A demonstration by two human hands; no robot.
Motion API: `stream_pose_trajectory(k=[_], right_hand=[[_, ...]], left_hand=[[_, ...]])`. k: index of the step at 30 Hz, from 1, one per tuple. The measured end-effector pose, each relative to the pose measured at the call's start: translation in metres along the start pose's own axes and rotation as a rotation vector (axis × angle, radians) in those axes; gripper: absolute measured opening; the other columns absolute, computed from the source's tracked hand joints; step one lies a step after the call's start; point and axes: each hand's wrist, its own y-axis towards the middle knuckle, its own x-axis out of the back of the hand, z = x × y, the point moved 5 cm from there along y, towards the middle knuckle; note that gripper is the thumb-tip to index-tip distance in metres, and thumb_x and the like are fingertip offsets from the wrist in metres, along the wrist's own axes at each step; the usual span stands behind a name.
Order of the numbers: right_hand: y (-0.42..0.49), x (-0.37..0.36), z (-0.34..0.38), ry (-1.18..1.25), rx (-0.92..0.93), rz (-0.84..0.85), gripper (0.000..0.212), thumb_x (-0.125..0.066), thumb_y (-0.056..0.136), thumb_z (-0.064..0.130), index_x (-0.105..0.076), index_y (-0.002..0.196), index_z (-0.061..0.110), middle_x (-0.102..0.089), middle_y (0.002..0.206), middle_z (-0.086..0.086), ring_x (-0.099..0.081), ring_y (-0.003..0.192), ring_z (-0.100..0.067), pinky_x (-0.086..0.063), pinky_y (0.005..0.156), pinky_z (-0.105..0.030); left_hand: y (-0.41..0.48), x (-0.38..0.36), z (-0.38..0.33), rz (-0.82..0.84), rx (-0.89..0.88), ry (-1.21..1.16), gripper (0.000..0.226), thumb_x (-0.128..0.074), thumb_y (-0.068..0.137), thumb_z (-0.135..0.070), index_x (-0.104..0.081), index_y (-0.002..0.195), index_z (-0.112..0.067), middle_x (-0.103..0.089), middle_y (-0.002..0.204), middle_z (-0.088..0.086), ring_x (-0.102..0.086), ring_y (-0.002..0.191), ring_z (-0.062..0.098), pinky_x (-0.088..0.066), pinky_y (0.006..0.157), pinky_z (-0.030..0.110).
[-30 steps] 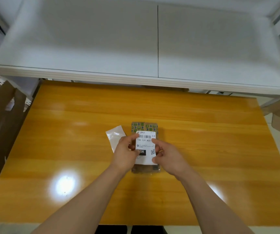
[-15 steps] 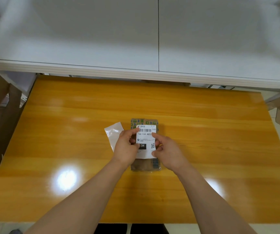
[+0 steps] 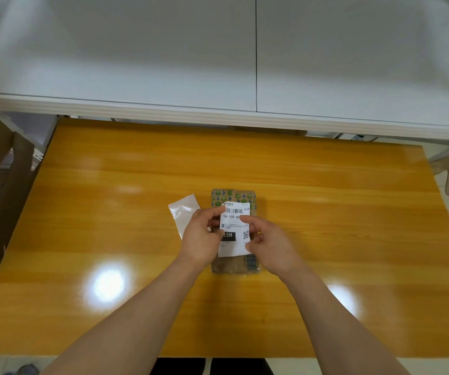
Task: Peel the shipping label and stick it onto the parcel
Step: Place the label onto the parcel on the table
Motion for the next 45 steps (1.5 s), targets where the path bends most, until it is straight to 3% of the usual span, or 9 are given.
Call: stream_pose_trajectory(k=[4,20,24,27,30,34,39,45], right_hand=[[0.0,0.001,-0.004,-0.025,-0.007,-0.025,0.061,-0.059,0.086,-0.009,-0.056,0.137,0.024,-0.06,0.117,-0.006,-0.058,0.08,-0.013,-0.046,0.068,-0.019],[-0.001,-0.001,-0.007,-0.118,-0.036,-0.034,0.053,-0.06,0.087,-0.006,-0.058,0.135,0.016,-0.051,0.124,-0.006,-0.057,0.082,-0.011,-0.039,0.061,-0.004],[-0.003,-0.001,-0.005,-0.125,-0.04,-0.038,0.053,-0.059,0.088,-0.006,-0.058,0.136,0.016,-0.049,0.124,-0.004,-0.057,0.084,-0.012,-0.042,0.068,-0.009],[-0.004,-0.002,-0.004,-0.135,-0.047,-0.049,0.053,-0.059,0.088,-0.006,-0.058,0.135,0.017,-0.048,0.124,-0.001,-0.057,0.086,-0.012,-0.047,0.08,-0.021],[-0.003,-0.002,-0.003,-0.145,-0.042,-0.052,0.053,-0.058,0.088,-0.007,-0.058,0.135,0.017,-0.049,0.128,-0.003,-0.057,0.087,-0.012,-0.045,0.079,-0.019],[-0.002,-0.002,-0.003,-0.161,-0.041,-0.064,0.052,-0.057,0.089,-0.007,-0.058,0.136,0.016,-0.049,0.129,-0.003,-0.055,0.086,-0.01,-0.041,0.075,-0.013],[-0.001,-0.002,-0.004,-0.17,-0.041,-0.068,0.052,-0.056,0.089,-0.006,-0.058,0.136,0.018,-0.049,0.131,-0.003,-0.056,0.086,-0.01,-0.043,0.078,-0.017],[0.001,-0.002,-0.005,-0.186,-0.035,-0.082,0.053,-0.056,0.089,-0.006,-0.058,0.135,0.019,-0.05,0.132,-0.003,-0.056,0.085,-0.009,-0.042,0.08,-0.017]], left_hand=[[0.0,-0.001,0.001,-0.007,-0.001,-0.008,0.05,-0.06,0.085,0.014,-0.064,0.125,-0.016,-0.055,0.118,-0.004,-0.061,0.1,0.009,-0.055,0.094,0.033],[0.002,-0.001,0.003,-0.016,0.001,0.057,0.048,-0.063,0.086,0.01,-0.064,0.126,-0.016,-0.055,0.117,-0.002,-0.056,0.088,0.005,-0.055,0.091,0.032],[0.002,-0.001,0.003,-0.014,-0.01,0.06,0.048,-0.063,0.086,0.01,-0.063,0.127,-0.014,-0.054,0.117,-0.002,-0.056,0.086,0.004,-0.054,0.09,0.03],[0.002,-0.001,0.003,-0.017,-0.01,0.054,0.048,-0.063,0.086,0.01,-0.063,0.127,-0.015,-0.055,0.118,-0.001,-0.055,0.085,0.001,-0.051,0.083,0.019],[0.002,0.0,0.003,-0.017,-0.012,0.054,0.047,-0.063,0.086,0.01,-0.063,0.127,-0.015,-0.055,0.117,-0.002,-0.055,0.082,-0.003,-0.049,0.076,0.009],[0.002,0.0,0.004,-0.013,-0.007,0.048,0.048,-0.063,0.086,0.009,-0.063,0.128,-0.014,-0.054,0.118,-0.001,-0.055,0.086,0.002,-0.051,0.084,0.021],[0.002,0.0,0.005,-0.014,0.001,0.046,0.047,-0.064,0.087,0.008,-0.063,0.128,-0.014,-0.053,0.118,-0.003,-0.056,0.087,0.003,-0.055,0.09,0.032],[0.004,-0.001,0.005,-0.009,-0.003,0.058,0.047,-0.063,0.087,0.008,-0.063,0.128,-0.015,-0.053,0.117,-0.004,-0.056,0.089,0.005,-0.056,0.091,0.037]])
